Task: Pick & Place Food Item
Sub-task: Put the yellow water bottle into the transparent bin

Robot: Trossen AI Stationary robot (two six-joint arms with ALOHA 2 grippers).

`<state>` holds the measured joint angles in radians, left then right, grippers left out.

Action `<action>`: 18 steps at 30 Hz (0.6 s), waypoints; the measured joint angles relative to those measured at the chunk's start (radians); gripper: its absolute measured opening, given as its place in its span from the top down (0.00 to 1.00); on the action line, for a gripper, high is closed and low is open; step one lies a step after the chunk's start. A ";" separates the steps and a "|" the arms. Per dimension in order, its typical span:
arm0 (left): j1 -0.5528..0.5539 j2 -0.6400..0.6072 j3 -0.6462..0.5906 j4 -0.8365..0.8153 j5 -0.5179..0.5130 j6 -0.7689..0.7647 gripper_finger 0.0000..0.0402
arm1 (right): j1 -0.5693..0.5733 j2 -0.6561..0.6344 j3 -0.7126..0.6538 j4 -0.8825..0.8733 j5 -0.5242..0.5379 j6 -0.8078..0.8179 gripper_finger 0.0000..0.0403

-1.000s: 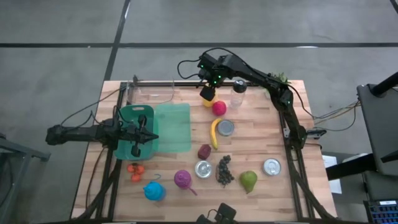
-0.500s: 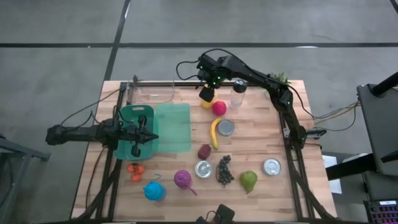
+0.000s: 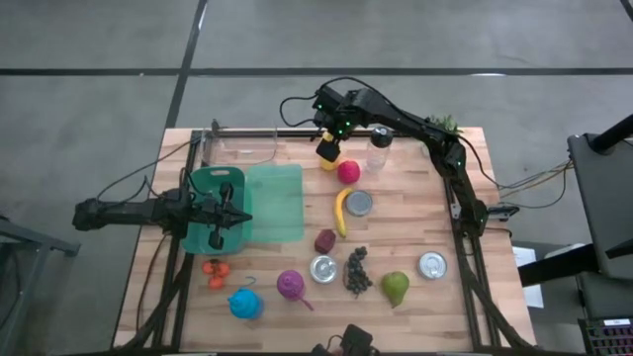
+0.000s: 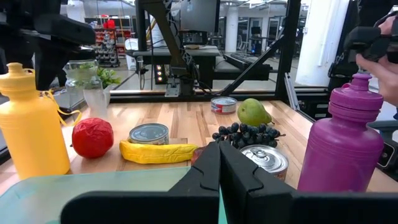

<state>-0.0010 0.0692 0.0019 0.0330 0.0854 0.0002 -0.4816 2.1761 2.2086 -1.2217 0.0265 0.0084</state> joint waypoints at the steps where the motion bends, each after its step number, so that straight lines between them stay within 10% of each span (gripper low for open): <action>1: 0.000 0.000 0.000 0.000 0.000 0.000 1.00 | 0.000 0.000 0.000 0.000 0.000 -0.001 0.20; 18: 0.000 0.000 0.000 0.000 0.000 0.000 1.00 | 0.001 -0.039 0.081 0.008 0.023 -0.016 0.20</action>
<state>-0.0008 0.0692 0.0018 0.0330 0.0853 0.0001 -0.4805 2.1370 2.2894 -1.2140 0.0499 -0.0080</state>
